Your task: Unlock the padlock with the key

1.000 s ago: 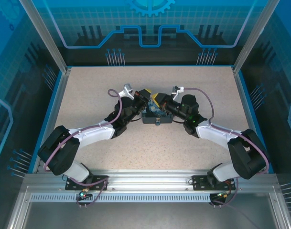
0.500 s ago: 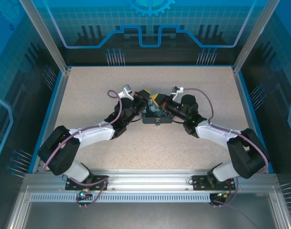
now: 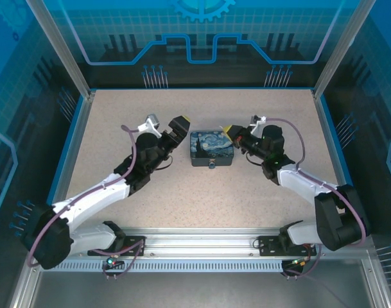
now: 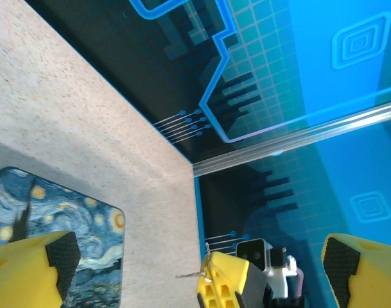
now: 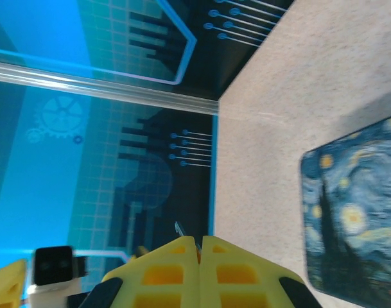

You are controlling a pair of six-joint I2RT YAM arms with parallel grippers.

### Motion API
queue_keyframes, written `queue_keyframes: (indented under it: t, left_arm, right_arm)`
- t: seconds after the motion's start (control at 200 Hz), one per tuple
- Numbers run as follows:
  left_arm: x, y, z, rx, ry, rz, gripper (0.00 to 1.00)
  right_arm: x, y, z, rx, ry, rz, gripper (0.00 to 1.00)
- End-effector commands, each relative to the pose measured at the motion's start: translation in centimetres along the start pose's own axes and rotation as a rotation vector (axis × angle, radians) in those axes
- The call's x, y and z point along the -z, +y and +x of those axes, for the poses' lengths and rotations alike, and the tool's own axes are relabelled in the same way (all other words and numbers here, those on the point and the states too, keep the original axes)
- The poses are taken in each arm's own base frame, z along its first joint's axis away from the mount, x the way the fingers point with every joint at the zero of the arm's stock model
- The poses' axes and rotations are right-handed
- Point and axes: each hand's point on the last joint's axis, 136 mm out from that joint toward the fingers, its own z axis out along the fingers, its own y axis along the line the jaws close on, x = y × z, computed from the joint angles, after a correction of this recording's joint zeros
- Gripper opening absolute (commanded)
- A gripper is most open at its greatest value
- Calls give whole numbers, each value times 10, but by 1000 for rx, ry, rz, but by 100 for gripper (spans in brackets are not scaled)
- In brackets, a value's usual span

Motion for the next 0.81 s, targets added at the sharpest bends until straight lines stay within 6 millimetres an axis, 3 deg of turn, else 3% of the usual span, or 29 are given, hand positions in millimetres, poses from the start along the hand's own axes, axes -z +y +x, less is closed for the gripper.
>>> queue_keyframes:
  t: [0.0, 0.27, 0.485, 0.56, 0.665, 0.685, 0.8]
  left_arm:
    - [5, 18, 24, -241, 179, -123, 99]
    - [5, 68, 71, -318, 361, -218, 99]
    - [10, 81, 143, -465, 585, -61, 99]
    - [7, 92, 160, -493, 622, -48, 99]
    - [0, 104, 174, -538, 646, -23, 99]
    - [-2, 105, 175, -546, 648, -16, 99]
    - [-11, 114, 182, -590, 646, -5, 99]
  right_arm:
    - [0, -7, -6, 85, 64, 46, 0]
    - [-18, -43, -23, 55, 142, 99, 0]
    - [-26, -51, -19, 41, 193, 129, 0]
    - [-26, -58, -16, 45, 199, 152, 0]
    - [-31, -66, -9, 39, 215, 172, 0]
    - [-36, -57, -14, 54, 210, 155, 0]
    - [-43, -63, -8, 61, 223, 175, 0]
